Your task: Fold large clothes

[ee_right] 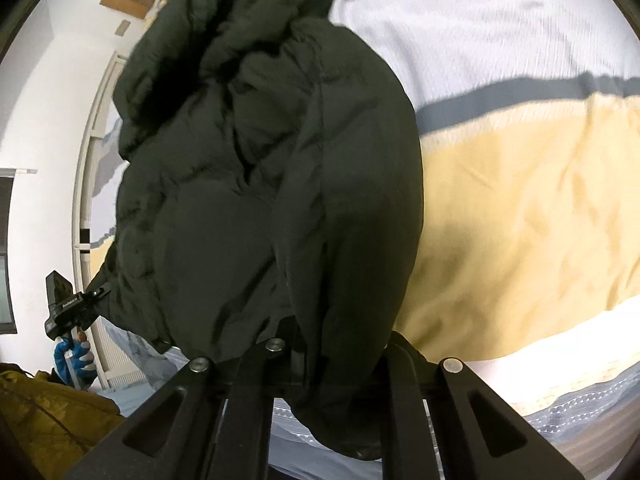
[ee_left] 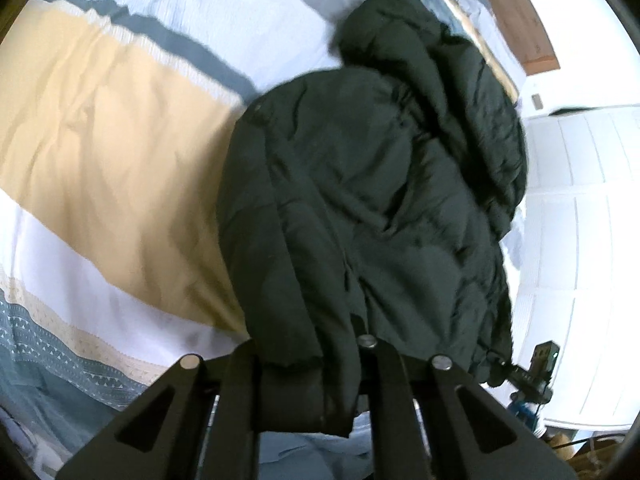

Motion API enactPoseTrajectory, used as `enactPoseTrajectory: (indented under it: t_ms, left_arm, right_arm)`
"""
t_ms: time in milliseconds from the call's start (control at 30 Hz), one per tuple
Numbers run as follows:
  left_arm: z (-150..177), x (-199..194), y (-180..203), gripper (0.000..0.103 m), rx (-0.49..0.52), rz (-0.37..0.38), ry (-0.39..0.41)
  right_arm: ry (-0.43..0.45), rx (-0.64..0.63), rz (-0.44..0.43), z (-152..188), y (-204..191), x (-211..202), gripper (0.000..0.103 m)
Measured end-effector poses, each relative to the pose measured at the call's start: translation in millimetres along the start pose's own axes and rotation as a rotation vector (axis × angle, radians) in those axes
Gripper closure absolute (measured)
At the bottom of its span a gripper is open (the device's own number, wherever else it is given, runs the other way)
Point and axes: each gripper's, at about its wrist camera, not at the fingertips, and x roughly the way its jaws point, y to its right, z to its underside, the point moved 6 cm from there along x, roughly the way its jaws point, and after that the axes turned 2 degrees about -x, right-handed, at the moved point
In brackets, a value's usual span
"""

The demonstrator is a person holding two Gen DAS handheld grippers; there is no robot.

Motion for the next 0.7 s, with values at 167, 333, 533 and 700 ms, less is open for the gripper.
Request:
enactPoseTrajectory:
  t_ms: [167, 333, 533, 700]
  left_arm:
    - [-17, -24, 15, 0.094, 0.009, 0.058, 0.052]
    - [-36, -48, 31, 0.094, -0.008, 0.128, 0.105]
    - [-65, -75, 62, 0.094, 0.011, 0.201, 0.176]
    - [-97, -101, 90, 0.094, 0.029, 0.266, 0.24]
  right_arm:
    - [0.103, -0.002, 0.004, -22, -14, -19, 0.093]
    - [0.21, -0.001, -0.009, -44, -20, -55, 0.093]
    - [0.326, -0.006, -0.031, -82, -37, -86, 0.094]
    - [0.413, -0.01, -0.066, -116, -49, -116, 0.094]
